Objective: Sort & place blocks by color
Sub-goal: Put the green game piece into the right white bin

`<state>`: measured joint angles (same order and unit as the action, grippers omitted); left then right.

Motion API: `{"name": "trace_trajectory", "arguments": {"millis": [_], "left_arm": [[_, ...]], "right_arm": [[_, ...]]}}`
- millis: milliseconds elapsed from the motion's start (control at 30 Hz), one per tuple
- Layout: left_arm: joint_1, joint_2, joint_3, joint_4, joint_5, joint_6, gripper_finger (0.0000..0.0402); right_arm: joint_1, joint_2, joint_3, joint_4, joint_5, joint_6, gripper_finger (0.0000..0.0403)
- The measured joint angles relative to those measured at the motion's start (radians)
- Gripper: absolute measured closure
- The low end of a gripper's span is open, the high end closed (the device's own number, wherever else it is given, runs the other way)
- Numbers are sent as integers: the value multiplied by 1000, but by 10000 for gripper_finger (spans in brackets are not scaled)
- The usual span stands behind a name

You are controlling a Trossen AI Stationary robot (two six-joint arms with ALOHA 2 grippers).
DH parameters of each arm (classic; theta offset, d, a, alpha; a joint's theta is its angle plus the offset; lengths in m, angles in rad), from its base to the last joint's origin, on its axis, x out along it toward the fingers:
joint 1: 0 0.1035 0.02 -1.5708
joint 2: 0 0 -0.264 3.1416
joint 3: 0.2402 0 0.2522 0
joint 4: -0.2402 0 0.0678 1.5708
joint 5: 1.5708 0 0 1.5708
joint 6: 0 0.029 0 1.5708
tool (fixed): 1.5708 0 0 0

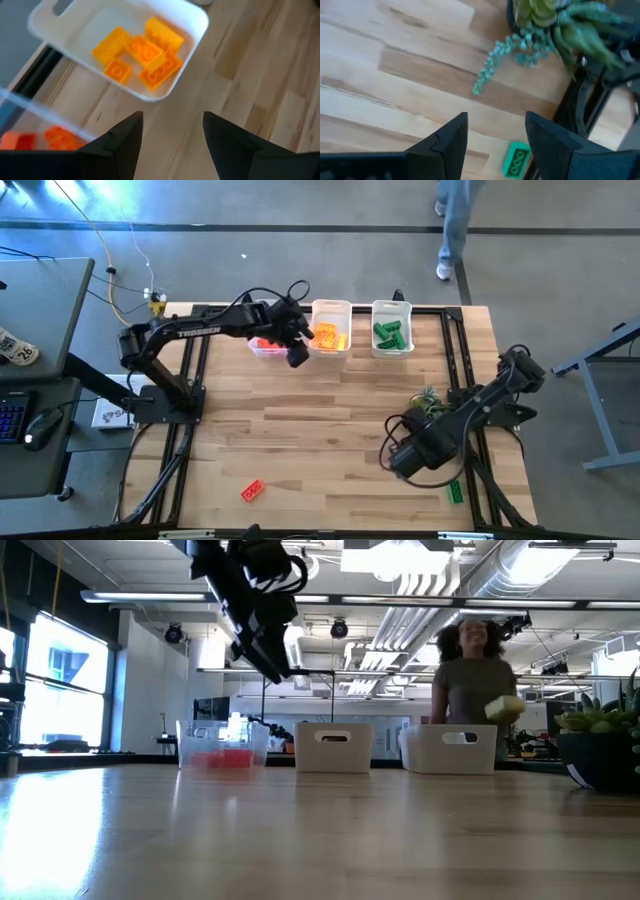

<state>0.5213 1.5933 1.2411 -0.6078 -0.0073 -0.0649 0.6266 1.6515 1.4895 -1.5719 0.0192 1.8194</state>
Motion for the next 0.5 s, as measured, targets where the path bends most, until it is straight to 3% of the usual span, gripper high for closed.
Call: {"name": "trace_trajectory", "arguments": {"millis": [133, 500], "left_arm": [[-21, -39, 0, -61, -63, -42, 206], [-102, -171, 0, -193, -68, -223, 206]], "right_arm": [[9, -38, 0, 0, 50, -35, 217], [30, -125, -40, 5, 148, -132, 217]]}}
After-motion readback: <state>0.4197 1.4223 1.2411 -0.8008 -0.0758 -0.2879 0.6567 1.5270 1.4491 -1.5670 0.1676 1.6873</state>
